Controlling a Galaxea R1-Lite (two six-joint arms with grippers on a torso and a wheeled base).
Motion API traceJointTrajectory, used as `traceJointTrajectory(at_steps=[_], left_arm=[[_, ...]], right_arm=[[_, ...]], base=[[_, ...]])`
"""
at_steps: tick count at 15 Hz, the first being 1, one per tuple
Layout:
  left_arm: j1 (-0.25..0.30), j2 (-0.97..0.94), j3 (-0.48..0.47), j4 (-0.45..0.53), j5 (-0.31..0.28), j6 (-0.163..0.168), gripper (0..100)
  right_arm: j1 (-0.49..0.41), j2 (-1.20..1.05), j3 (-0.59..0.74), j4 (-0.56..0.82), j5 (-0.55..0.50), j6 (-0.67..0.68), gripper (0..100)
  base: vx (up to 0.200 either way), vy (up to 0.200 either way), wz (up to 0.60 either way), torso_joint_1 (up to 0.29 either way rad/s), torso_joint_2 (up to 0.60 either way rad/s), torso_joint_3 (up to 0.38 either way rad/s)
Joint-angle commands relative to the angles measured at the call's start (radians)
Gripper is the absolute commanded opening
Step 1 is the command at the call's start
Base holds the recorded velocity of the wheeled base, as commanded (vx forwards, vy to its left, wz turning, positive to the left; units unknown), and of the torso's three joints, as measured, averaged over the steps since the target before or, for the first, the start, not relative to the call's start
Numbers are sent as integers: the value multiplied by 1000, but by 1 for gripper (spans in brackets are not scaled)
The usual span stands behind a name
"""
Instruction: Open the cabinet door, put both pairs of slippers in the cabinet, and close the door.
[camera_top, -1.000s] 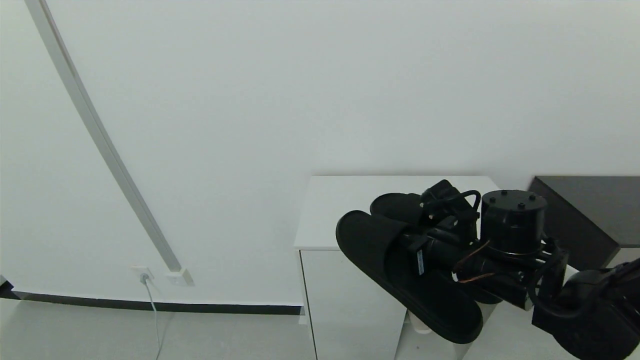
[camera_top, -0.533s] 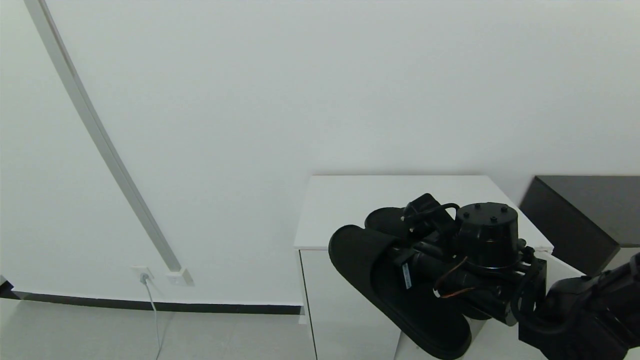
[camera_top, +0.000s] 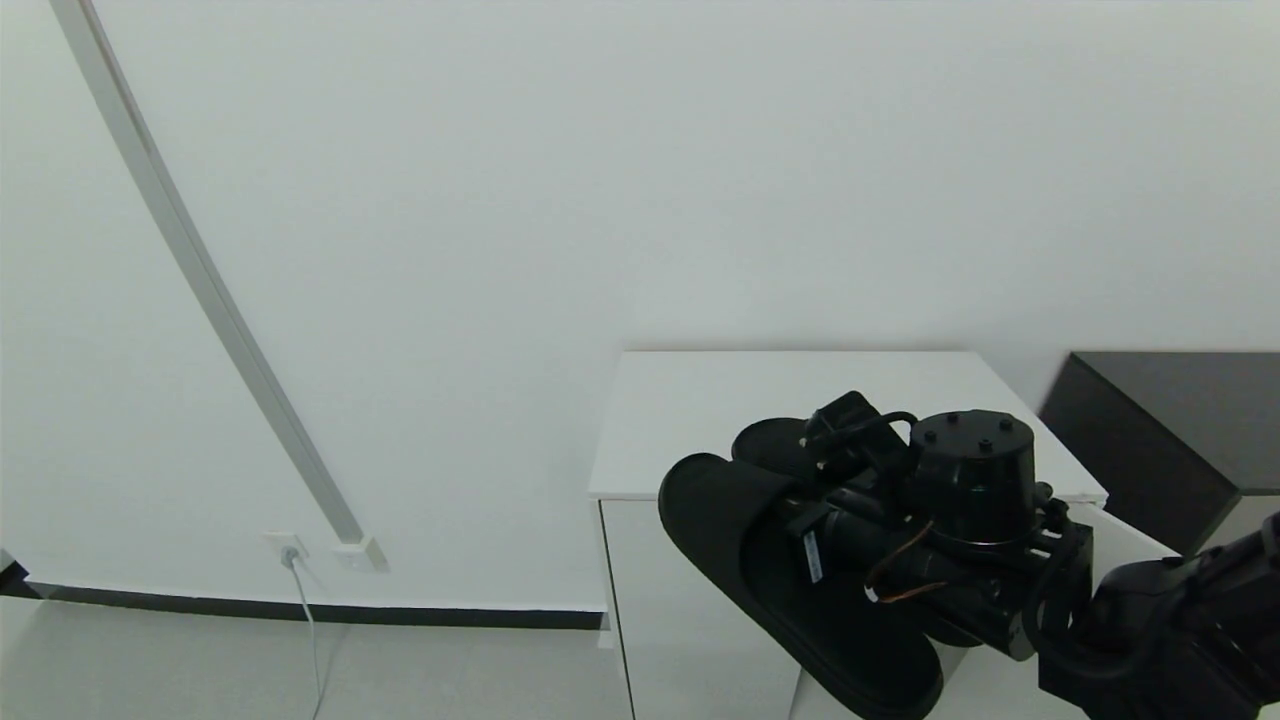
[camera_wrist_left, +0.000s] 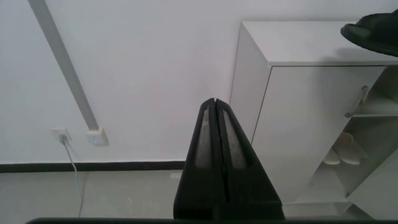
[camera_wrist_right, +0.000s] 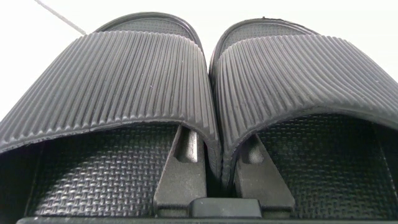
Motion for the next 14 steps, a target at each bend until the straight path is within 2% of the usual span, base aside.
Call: traceJointTrajectory(at_steps=[1,14], left_arm=[[0,0,0,0,0,0,0],[0,0,0,0,-2,0,0]], right_arm=[[3,-3,0,0,2,-1,0],[-6,-55,29,0,2,1,0]], base=[[0,-200,0,12,-2,7],[0,-200,0,3,-1,4]])
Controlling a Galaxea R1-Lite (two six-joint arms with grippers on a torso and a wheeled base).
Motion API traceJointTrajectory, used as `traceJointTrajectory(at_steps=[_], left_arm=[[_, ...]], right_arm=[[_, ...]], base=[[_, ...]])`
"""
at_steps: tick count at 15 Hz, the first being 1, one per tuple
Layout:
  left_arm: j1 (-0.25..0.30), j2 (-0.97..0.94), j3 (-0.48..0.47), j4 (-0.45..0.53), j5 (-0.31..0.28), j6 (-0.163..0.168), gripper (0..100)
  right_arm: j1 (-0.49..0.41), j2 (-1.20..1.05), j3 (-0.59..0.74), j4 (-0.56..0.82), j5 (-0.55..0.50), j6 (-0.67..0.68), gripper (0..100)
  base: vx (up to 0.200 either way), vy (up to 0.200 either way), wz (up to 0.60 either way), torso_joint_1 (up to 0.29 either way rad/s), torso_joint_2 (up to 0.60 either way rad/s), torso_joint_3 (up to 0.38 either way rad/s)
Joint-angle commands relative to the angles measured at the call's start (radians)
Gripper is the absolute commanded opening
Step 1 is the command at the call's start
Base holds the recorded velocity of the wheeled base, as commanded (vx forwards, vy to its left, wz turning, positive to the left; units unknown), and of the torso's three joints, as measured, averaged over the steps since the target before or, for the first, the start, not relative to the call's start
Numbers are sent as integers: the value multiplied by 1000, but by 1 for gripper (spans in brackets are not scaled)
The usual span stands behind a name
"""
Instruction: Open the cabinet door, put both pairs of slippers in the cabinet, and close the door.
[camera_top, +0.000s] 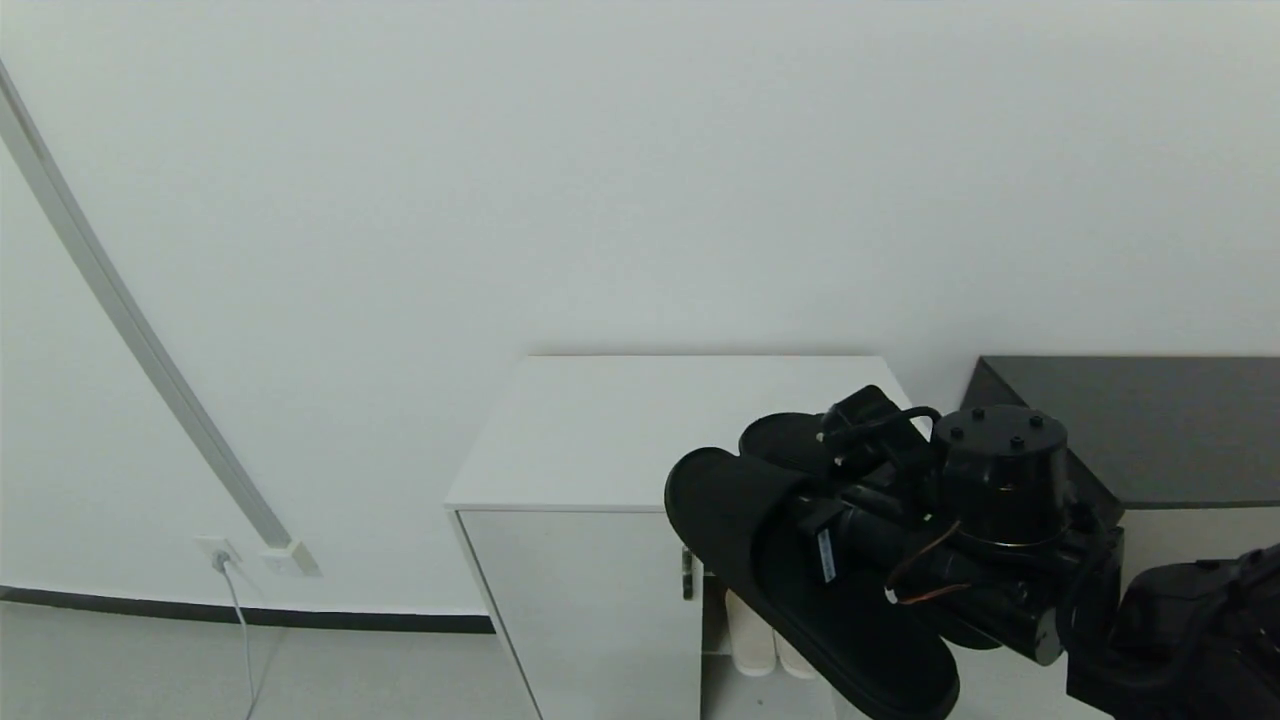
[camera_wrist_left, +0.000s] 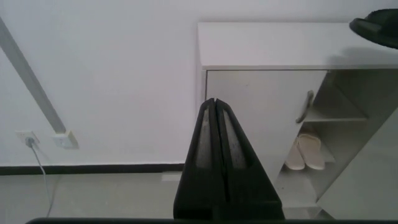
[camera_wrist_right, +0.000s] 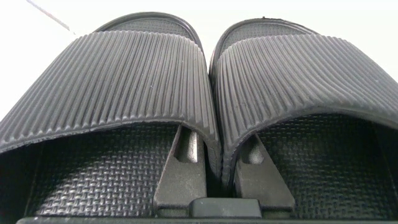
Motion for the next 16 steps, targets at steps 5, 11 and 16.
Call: traceJointTrajectory(at_steps=[5,11,16], left_arm=[[0,0,0,0,1,0,0],[-1,0,0,0,1,0,0],[0,0,0,0,1,0,0]], right_arm=[[-18,-10,19,-7,-2,-6,0],[-18,-12,27,-22,4,-9,0],[-18,-10,30,-24,4,-9,0]], base=[[0,-40,0,1,1,0],[0,0,-200,-21,34,20],[0,0,0,-16,68,28]])
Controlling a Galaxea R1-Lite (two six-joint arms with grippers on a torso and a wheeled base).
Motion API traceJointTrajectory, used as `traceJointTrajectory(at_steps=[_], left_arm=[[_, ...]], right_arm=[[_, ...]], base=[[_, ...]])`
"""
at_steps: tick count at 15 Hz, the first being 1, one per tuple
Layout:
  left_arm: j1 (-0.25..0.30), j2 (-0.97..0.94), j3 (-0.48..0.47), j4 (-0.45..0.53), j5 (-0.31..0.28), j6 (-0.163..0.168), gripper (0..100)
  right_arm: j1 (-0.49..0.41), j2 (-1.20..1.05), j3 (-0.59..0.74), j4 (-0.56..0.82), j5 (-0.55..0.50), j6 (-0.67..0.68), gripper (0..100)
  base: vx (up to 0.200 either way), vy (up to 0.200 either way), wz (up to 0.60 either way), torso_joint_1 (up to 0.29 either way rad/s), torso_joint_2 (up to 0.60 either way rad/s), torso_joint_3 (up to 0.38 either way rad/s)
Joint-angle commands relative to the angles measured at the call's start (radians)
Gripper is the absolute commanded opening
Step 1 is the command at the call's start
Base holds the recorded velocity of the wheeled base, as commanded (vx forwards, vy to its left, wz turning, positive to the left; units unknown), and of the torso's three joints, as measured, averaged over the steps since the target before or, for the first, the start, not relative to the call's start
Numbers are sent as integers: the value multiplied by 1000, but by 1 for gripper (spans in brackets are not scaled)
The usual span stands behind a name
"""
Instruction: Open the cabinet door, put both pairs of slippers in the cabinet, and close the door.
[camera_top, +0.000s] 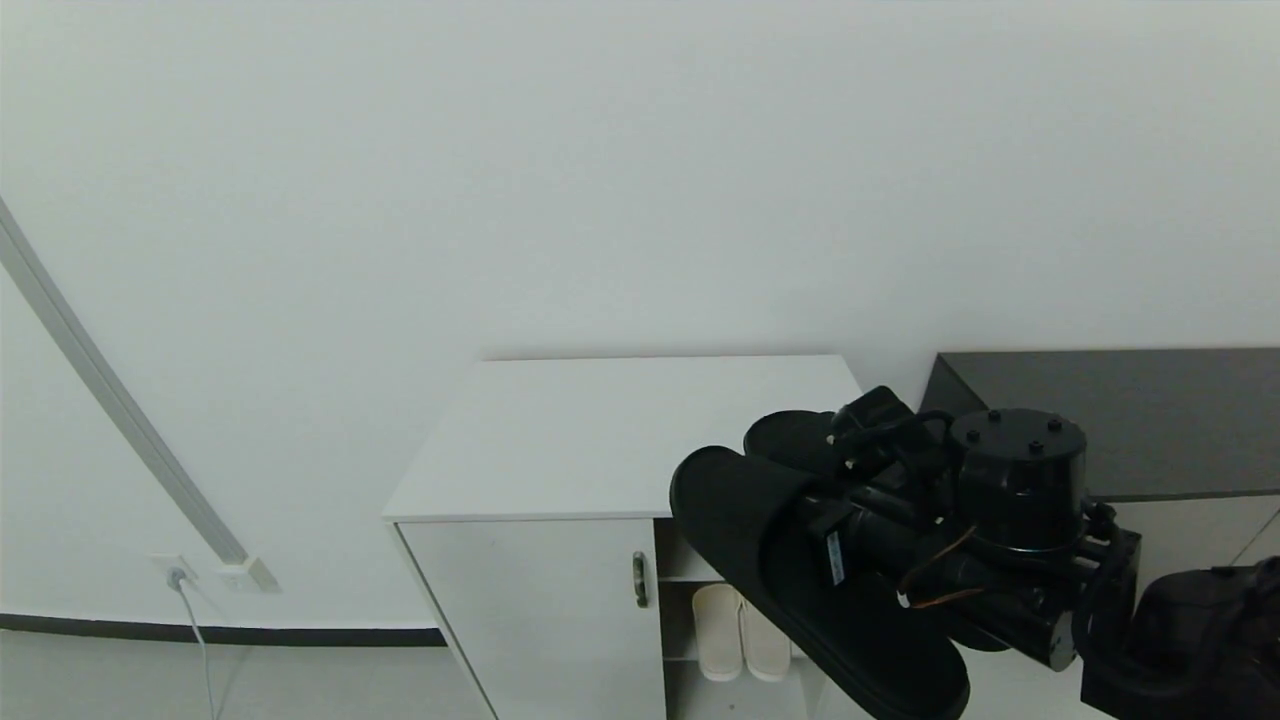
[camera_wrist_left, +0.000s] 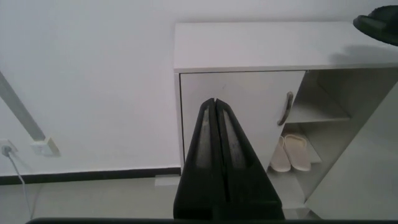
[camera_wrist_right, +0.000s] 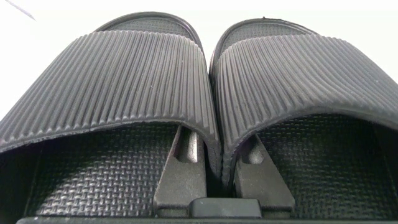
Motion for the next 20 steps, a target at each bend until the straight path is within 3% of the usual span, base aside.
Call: traceJointTrajectory(at_steps=[1,6,16,20], left_arm=[[0,0,0,0,0,-1,0],[0,0,0,0,0,-1,0],[0,0,0,0,-2,1,0],[0,0,0,0,0,1,0]], right_arm=[[1,2,1,0,0,0,0],[1,2,4,0,0,0,0],[1,7,10,-1,6,0,0],[1,8,12,-1,6,1,0]], base=[[0,0,0,0,0,0],[0,0,0,0,0,0],[-200,0,0,1,6,2],[0,0,0,0,0,0]])
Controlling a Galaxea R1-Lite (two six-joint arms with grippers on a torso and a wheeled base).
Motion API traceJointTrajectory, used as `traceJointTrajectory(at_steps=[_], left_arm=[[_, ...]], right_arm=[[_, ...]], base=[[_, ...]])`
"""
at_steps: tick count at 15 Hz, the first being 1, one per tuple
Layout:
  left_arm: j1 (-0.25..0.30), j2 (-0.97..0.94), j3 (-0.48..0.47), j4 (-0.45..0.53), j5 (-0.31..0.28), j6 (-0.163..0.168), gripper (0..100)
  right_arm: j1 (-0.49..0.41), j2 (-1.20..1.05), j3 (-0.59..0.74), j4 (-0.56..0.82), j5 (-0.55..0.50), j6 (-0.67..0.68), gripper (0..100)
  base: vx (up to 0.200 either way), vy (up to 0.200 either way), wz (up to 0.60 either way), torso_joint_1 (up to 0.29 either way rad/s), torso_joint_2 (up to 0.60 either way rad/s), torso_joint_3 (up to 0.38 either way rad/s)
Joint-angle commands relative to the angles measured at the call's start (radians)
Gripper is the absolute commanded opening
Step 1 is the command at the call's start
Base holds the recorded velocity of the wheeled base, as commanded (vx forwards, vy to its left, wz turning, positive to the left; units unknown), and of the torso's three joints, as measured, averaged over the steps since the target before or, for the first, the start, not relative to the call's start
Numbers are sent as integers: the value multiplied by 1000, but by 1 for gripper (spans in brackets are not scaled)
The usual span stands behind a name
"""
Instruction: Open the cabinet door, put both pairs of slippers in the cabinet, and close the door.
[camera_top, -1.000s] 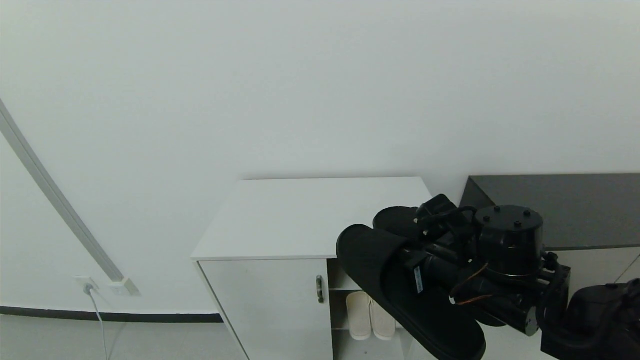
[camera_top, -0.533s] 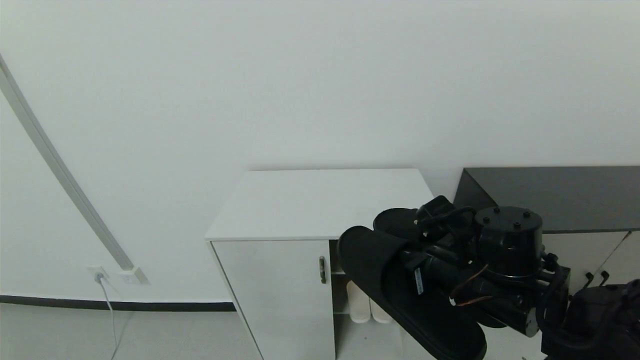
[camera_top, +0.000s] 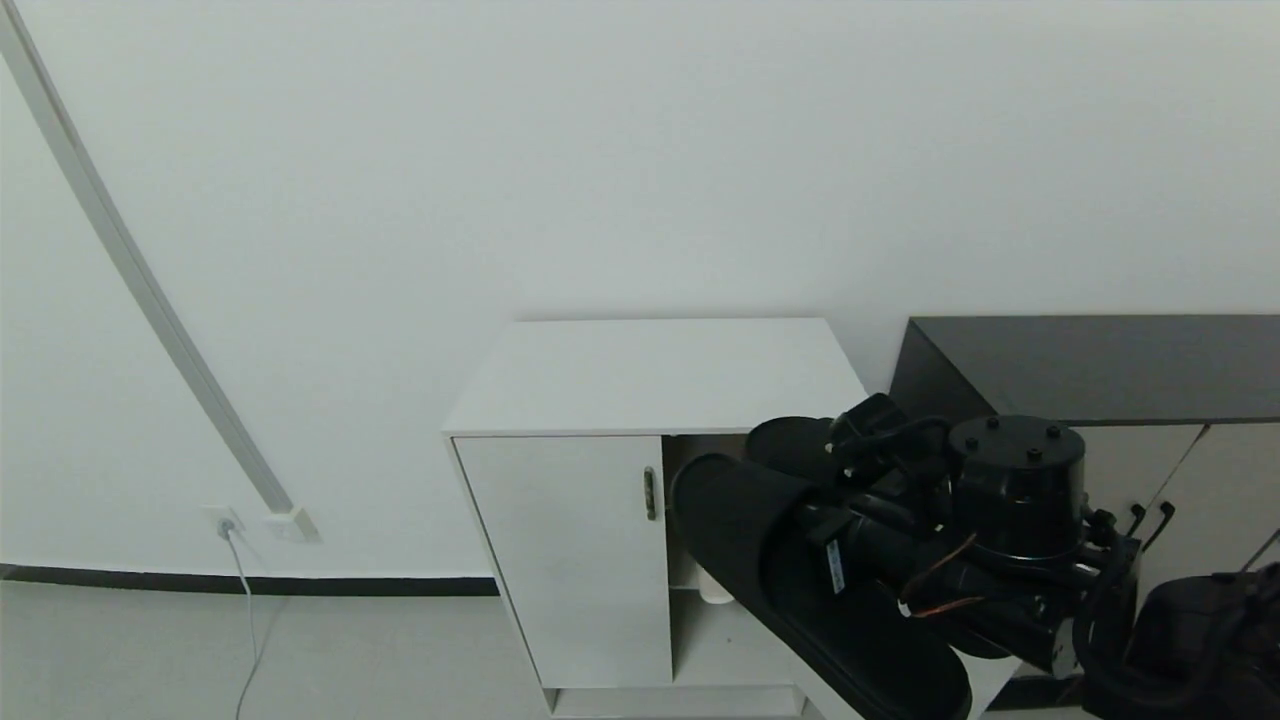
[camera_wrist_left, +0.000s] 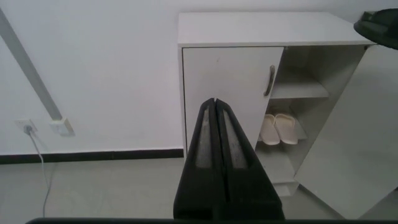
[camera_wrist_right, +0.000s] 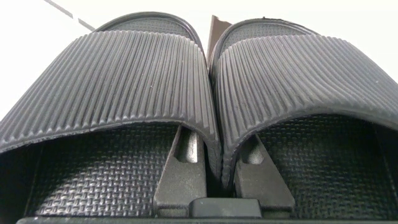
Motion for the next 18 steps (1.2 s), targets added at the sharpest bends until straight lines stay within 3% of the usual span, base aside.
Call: traceJointTrajectory(at_steps=[1,12,18], left_arm=[[0,0,1,0,0,-1,0],[0,0,0,0,0,-2,0],[0,0,1,0,0,-2,0]], right_arm=[[0,4,1,0,-2,1,0],[3,23,6,-29,0,1,0],[4,32,10,-29,0,-1,0]], base=[[0,0,0,0,0,0],[0,0,0,-3,6,5],[0,0,0,-151,343,187]])
